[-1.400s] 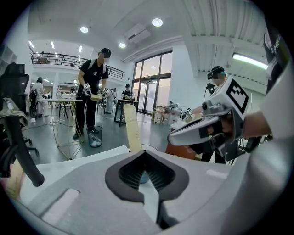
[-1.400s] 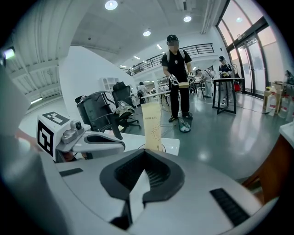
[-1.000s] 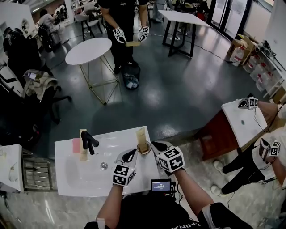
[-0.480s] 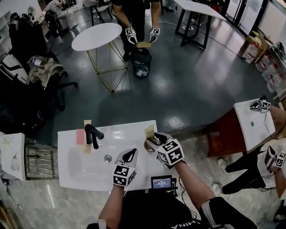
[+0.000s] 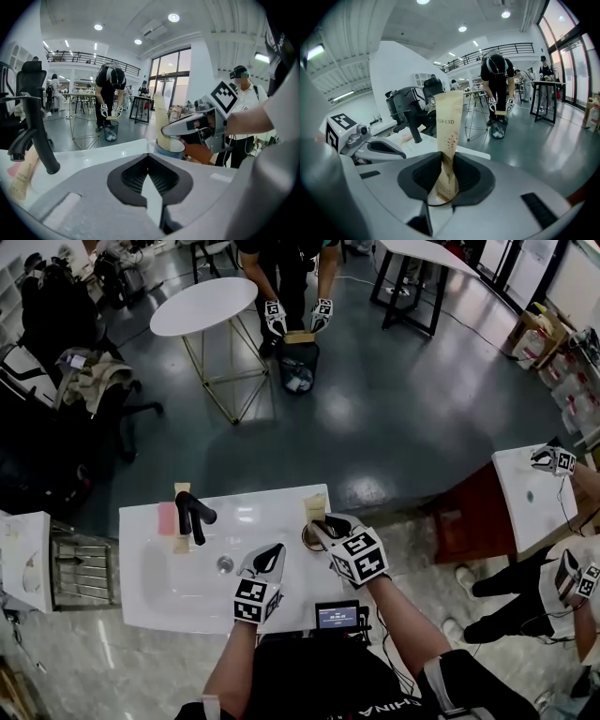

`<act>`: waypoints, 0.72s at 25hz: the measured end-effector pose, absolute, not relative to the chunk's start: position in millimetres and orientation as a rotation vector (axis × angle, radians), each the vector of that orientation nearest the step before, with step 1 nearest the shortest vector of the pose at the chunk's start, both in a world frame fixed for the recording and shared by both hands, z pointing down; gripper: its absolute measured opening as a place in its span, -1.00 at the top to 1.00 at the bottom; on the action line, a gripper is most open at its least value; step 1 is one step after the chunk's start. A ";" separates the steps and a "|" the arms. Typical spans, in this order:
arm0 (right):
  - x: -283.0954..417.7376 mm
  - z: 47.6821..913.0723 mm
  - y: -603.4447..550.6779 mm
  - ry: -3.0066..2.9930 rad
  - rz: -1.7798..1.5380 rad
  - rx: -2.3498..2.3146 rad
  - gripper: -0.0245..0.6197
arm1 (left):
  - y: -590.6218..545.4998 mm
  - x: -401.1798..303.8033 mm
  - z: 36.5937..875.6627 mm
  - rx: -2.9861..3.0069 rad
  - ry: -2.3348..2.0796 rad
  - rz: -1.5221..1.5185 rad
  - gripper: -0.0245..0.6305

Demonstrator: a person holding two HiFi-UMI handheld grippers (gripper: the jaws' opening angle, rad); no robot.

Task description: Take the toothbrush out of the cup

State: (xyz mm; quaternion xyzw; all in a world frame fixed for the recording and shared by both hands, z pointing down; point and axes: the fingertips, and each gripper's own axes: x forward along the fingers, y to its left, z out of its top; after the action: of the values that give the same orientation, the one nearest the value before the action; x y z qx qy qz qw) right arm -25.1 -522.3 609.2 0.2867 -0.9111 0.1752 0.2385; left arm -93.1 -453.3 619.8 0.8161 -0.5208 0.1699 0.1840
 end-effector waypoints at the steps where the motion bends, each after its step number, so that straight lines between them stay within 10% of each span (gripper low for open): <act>1: -24.7 607.9 -522.2 -2.498 0.475 0.792 0.67 | -453.0 -92.9 619.8 2.304 -1.466 0.481 0.90; 18: -13.4 551.8 -515.5 -2.587 0.428 0.929 0.82 | -449.5 -78.6 598.8 2.414 -1.417 0.467 0.90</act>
State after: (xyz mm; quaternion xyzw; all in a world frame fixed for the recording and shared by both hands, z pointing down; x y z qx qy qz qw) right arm -13.4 -515.5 551.8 0.3285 -0.9149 0.1515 0.1789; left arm -78.6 -449.5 598.8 0.8408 -0.4937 0.1625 0.1513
